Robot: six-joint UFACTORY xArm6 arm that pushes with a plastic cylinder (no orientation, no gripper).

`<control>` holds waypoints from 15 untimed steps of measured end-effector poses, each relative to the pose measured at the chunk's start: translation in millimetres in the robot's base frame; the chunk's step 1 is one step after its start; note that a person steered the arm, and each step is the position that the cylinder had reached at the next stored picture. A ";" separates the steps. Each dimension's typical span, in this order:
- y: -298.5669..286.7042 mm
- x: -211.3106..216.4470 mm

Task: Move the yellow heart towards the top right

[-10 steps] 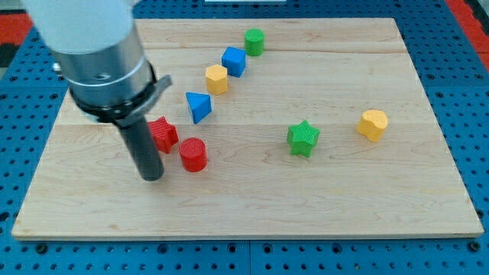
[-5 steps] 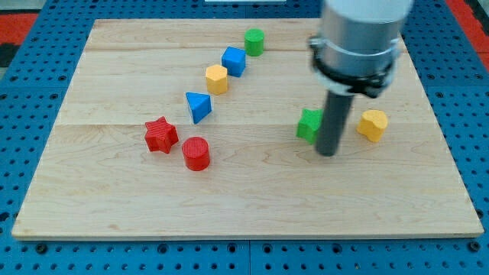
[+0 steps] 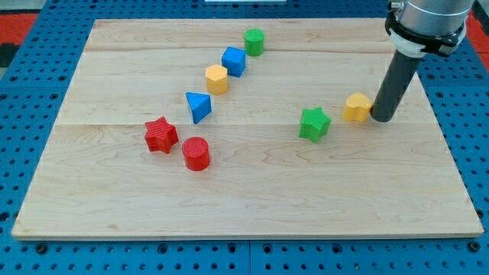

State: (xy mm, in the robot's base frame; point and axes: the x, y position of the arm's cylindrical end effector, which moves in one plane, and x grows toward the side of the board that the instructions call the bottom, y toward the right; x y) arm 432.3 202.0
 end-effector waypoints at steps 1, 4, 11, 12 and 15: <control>-0.8 3.8; -29.4 -14.8; -53.7 -105.3; -42.6 -125.1; -22.0 -145.8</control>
State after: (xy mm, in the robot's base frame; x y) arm 286.5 180.0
